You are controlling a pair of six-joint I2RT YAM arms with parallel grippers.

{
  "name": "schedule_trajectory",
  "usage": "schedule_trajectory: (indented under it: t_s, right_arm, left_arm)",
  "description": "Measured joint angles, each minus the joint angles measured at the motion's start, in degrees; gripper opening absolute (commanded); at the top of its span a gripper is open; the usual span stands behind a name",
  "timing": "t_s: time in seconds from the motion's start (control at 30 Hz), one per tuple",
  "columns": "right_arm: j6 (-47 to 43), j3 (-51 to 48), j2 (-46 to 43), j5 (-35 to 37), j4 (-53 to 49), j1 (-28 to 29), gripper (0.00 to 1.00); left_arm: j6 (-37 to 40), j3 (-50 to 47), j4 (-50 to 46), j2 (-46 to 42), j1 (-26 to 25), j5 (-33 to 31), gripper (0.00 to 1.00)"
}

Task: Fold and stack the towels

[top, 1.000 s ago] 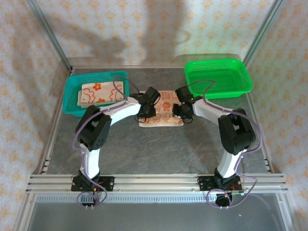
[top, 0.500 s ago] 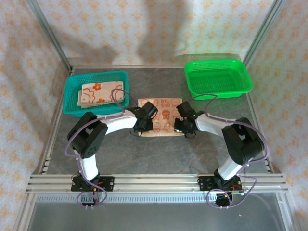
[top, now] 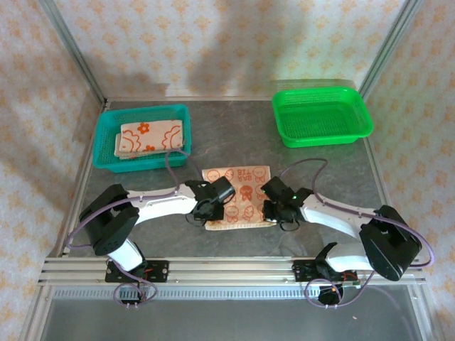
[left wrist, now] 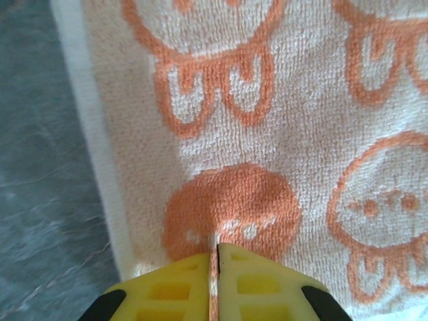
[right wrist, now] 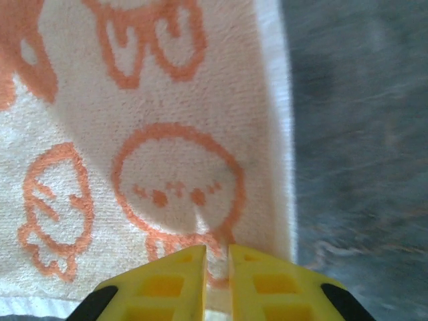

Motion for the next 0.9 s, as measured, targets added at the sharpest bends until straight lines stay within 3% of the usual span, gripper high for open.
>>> schedule_trajectory:
  t_s: [0.23, 0.33, 0.53, 0.9]
  right_arm:
    - [-3.04, 16.44, 3.72, 5.7, -5.16, -1.09, 0.13]
    - [-4.83, 21.18, 8.33, 7.32, -4.61, -2.71, 0.08]
    - [-8.22, 28.13, 20.28, 9.03, -3.93, -6.86, 0.0]
    - [-10.86, 34.18, 31.76, 9.64, -2.1, -12.9, 0.0]
  left_arm:
    - [6.25, 16.55, -4.68, 2.32, 4.85, -3.85, 0.0]
    - [8.52, 20.41, -4.5, 5.97, 8.37, -6.34, 0.0]
    - [11.19, 23.91, -4.52, 15.5, 13.29, -9.31, 0.0]
    - [13.4, 24.92, -4.48, 21.7, 14.75, -11.69, 0.0]
